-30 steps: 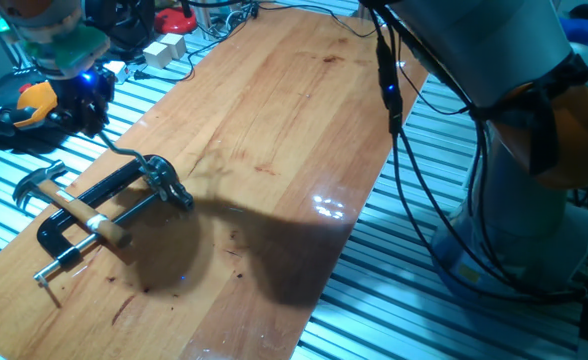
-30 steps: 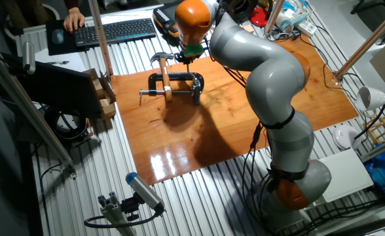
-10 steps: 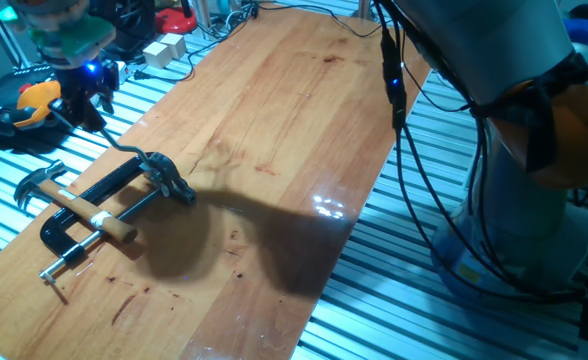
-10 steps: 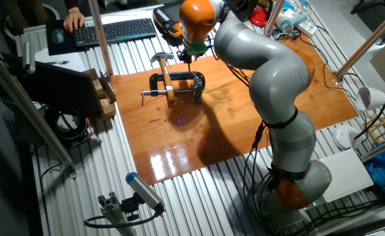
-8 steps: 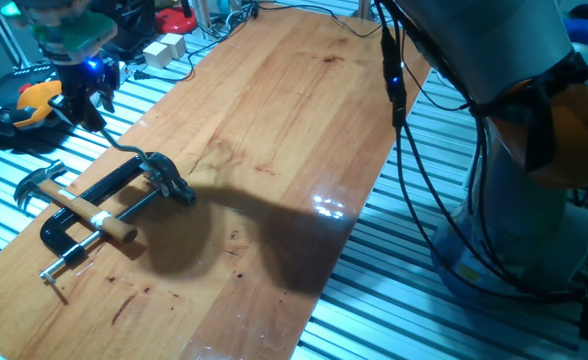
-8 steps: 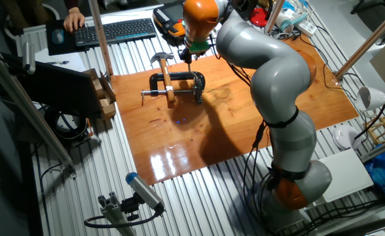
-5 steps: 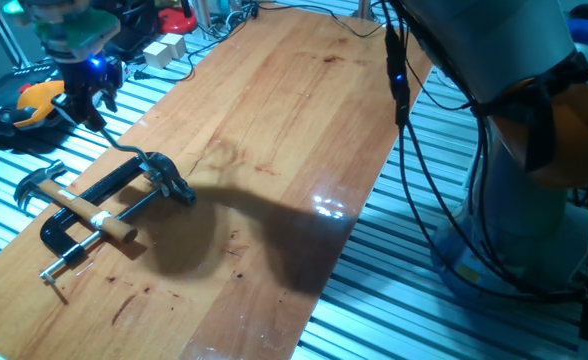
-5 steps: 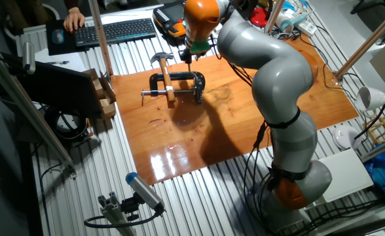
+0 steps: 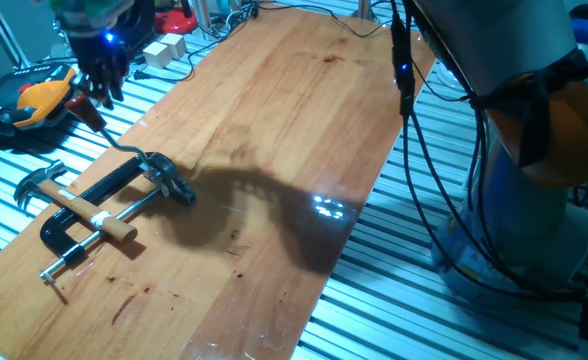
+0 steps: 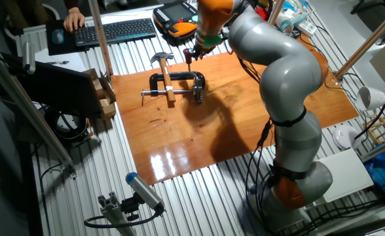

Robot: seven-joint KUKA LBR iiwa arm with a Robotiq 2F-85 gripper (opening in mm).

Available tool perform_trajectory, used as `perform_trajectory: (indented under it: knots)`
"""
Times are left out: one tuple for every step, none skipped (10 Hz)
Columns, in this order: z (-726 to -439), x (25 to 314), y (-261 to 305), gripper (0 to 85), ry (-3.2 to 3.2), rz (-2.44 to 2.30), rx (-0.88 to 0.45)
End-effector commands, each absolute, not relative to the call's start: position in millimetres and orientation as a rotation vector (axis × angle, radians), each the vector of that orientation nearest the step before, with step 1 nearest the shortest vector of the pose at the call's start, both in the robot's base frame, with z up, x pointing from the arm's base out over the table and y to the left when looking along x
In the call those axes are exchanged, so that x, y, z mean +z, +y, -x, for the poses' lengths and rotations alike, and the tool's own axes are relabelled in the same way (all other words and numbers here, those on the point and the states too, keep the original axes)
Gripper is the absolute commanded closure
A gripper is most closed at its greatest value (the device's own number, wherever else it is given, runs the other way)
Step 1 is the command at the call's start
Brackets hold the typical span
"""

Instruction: Pull up the lever

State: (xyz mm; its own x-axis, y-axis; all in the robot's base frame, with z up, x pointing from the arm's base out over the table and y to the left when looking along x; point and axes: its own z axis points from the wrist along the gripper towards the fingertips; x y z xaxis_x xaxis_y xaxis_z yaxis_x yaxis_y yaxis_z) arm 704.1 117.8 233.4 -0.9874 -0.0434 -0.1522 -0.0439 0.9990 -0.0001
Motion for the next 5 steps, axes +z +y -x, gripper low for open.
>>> perform_trajectory:
  knots:
    - [-705,233,117,85.0,2.981,0.067,0.0]
    - [-706,234,115,85.0,2.972,0.064,-0.003]
    - [-709,235,112,85.0,2.96,0.049,0.012]
    - [-714,235,110,85.0,2.935,0.019,0.014]
    - [-719,234,108,85.0,2.911,0.0,0.005]
